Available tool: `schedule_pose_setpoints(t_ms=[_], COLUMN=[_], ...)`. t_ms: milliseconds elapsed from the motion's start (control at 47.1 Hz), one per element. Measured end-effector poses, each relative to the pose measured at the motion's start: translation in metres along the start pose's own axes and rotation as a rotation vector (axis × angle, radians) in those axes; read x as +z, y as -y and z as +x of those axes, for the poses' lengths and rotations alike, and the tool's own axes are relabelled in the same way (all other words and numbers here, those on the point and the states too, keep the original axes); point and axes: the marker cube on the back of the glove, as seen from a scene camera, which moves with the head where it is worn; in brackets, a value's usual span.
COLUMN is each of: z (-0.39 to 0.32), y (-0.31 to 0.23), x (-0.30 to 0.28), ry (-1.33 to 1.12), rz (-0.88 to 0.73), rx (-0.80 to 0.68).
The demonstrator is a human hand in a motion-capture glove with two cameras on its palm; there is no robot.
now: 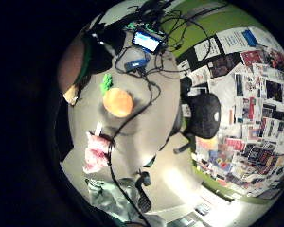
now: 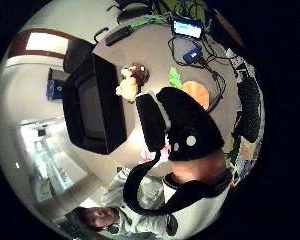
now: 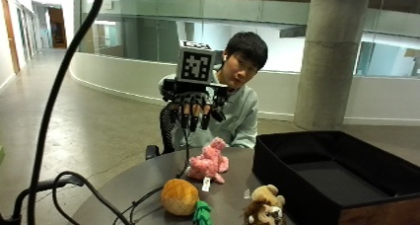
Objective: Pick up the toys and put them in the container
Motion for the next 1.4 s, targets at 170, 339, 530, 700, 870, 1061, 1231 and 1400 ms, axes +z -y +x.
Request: schedule_pose_setpoints(t_ms=[170,339,530,700,870,1061,1231,1400], z=[-0.023,-0.042,-0.051,-0.054,-0.041,-0.015,0.004,0.018], y=[0.001,0.005,0.01,0.014,0.018,0.031,0.044,0.05], x=[0.007,0.018,0.034,0.046,0.059,0.087,0.128,0.175], ry=[-0.02,-0.021,0.071,0.322,0.427,0.368,0.305,0.161], rz=[0.045,0.054,-0.002,-0.092,-0.129,-0.128,-0.183,-0.237], rx=[-0.088,-0.16,-0.207,-0.234,-0.221,-0.129,-0.028,0.073])
